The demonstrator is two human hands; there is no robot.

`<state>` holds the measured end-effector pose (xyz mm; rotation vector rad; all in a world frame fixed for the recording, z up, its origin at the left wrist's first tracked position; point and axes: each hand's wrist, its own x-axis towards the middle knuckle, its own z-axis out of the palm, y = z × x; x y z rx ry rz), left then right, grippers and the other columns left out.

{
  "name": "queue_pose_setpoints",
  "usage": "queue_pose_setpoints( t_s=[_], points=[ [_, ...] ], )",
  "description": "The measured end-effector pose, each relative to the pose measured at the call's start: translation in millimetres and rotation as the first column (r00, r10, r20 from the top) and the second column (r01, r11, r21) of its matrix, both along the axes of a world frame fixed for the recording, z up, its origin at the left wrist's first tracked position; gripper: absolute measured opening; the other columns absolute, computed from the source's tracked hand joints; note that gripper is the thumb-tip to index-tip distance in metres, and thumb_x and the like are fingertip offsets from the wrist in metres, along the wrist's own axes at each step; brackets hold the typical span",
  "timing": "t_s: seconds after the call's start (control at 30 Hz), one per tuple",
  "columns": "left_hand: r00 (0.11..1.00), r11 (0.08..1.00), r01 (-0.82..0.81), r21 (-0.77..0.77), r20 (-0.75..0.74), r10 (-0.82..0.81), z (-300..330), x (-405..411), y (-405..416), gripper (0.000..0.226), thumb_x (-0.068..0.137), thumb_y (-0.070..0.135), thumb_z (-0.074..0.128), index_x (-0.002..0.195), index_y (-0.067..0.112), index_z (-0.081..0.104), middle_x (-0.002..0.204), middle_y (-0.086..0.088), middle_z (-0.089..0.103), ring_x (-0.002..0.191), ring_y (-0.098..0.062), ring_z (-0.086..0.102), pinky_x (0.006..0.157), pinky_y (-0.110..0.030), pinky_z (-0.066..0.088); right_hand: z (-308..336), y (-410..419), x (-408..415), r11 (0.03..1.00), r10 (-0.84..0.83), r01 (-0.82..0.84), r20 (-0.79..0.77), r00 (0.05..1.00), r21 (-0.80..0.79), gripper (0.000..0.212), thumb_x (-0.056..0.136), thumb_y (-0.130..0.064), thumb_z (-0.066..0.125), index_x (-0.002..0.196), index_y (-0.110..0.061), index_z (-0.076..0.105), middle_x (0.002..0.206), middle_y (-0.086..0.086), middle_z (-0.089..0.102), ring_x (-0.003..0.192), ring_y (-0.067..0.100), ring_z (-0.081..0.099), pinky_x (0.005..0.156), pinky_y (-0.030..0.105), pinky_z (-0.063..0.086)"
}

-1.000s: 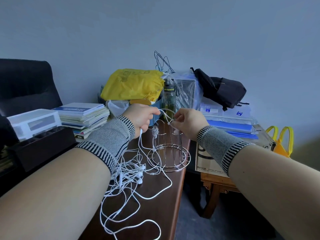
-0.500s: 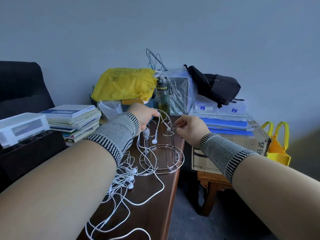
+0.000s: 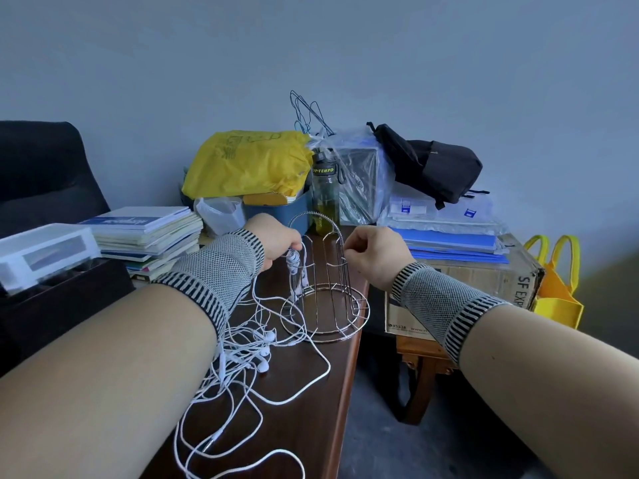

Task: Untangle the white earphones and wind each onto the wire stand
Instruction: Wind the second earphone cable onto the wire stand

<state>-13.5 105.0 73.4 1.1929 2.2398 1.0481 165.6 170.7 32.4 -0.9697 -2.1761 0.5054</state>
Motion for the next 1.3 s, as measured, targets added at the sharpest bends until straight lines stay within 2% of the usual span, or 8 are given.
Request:
queue_pose_setpoints(
  t_s=[0.27, 0.37, 0.53, 0.67, 0.8, 0.93, 1.17, 1.3],
  points=[
    [0.979, 0.987, 0.065, -0.146, -0.181, -0.092, -12.3, 1.5, -23.9, 0.018, 0.084, 0.019, 0.065, 0.082, 0.001, 0.065, 0.058, -0.007, 0.04, 0.041, -0.02, 0.032, 0.038, -0.017, 0.023, -9.0, -30.4, -9.2, 0.996, 0.064, -0.066, -0.028, 0.998, -0.06, 0.02, 0.089, -0.025, 0.059, 0.069, -0.025, 0.063, 0.065, -0.008, 0.063, 0.062, 0.01, 0.058, 0.064, 0.024, 0.049],
    [0.982, 0.986, 0.093, -0.137, -0.148, -0.113, -19.1, 1.6, -26.8, 0.026, 0.086, 0.02, 0.063, 0.096, -0.003, 0.071, 0.057, -0.007, 0.041, 0.041, -0.02, 0.033, 0.037, -0.016, 0.024, -28.8, -45.8, -26.2, 0.969, 0.123, -0.126, -0.025, 0.992, -0.213, 0.023, 0.092, -0.015, 0.051, 0.102, -0.016, 0.072, 0.083, 0.001, 0.073, 0.061, 0.011, 0.059, 0.067, 0.028, 0.056],
    [0.983, 0.989, 0.13, -0.068, -0.119, -0.137, -28.9, -0.9, -29.9, 0.024, 0.087, 0.021, 0.065, 0.084, -0.002, 0.069, 0.067, -0.01, 0.047, 0.045, -0.018, 0.035, 0.042, -0.022, 0.028, -53.3, -49.6, -51.1, 0.93, 0.097, -0.106, -0.044, 0.994, -0.351, 0.048, 0.093, -0.013, 0.045, 0.14, -0.019, 0.046, 0.114, 0.011, 0.068, 0.078, 0.019, 0.058, 0.079, 0.036, 0.054],
    [0.98, 0.985, 0.168, -0.029, -0.1, -0.171, -33.8, -1.9, -31.7, 0.025, 0.087, 0.022, 0.064, 0.081, -0.001, 0.07, 0.065, -0.009, 0.048, 0.046, -0.018, 0.035, 0.044, -0.023, 0.028, -49.6, -41.5, -59.6, 0.93, 0.085, -0.124, -0.127, 0.988, -0.346, 0.035, 0.092, -0.02, 0.055, 0.127, -0.021, 0.059, 0.083, -0.002, 0.066, 0.07, 0.016, 0.062, 0.075, 0.036, 0.057],
    [0.987, 0.987, 0.159, 0.012, -0.02, -0.159, -39.8, -2.0, -29.9, 0.02, 0.091, 0.023, 0.062, 0.08, 0.009, 0.072, 0.061, -0.001, 0.052, 0.047, -0.015, 0.038, 0.042, -0.022, 0.031, -39.8, -23.7, -62.7, 0.926, 0.022, -0.071, -0.134, 0.991, -0.371, 0.012, 0.092, -0.026, 0.062, 0.095, -0.018, 0.071, 0.065, -0.007, 0.06, 0.047, 0.006, 0.047, 0.048, 0.021, 0.042],
    [0.989, 0.99, 0.141, 0.012, 0.044, -0.142, -49.7, -3.9, -29.8, 0.021, 0.092, 0.021, 0.06, 0.084, 0.006, 0.072, 0.059, 0.001, 0.053, 0.047, -0.016, 0.037, 0.041, -0.022, 0.03, -34.5, -8.1, -63.1, 0.908, -0.023, -0.033, -0.129, 0.991, -0.417, 0.021, 0.092, -0.024, 0.06, 0.071, -0.021, 0.066, 0.057, -0.006, 0.058, 0.041, 0.007, 0.043, 0.038, 0.017, 0.037],
    [0.989, 0.99, 0.139, 0.003, 0.052, -0.139, -57.9, -4.8, -47.4, 0.025, 0.092, 0.02, 0.058, 0.069, 0.013, 0.065, 0.058, 0.002, 0.051, 0.045, -0.013, 0.037, 0.042, -0.023, 0.031, -52.2, -8.4, -63.0, 0.859, -0.031, -0.037, -0.124, 0.992, -0.51, 0.015, 0.091, -0.022, 0.06, 0.082, -0.015, 0.07, 0.06, -0.003, 0.061, 0.041, 0.005, 0.047, 0.043, 0.018, 0.038],
    [0.986, 0.991, 0.133, 0.033, 0.095, -0.136, -62.8, -0.2, -56.6, 0.02, 0.093, 0.022, 0.058, 0.077, 0.015, 0.068, 0.058, 0.003, 0.052, 0.048, -0.013, 0.04, 0.043, -0.023, 0.033, -62.8, -18.5, -52.4, 0.901, -0.107, 0.038, -0.135, 0.985, -0.432, 0.016, 0.09, -0.032, 0.062, 0.1, -0.02, 0.065, 0.077, -0.008, 0.064, 0.066, 0.006, 0.059, 0.062, 0.021, 0.048]
  ],
)
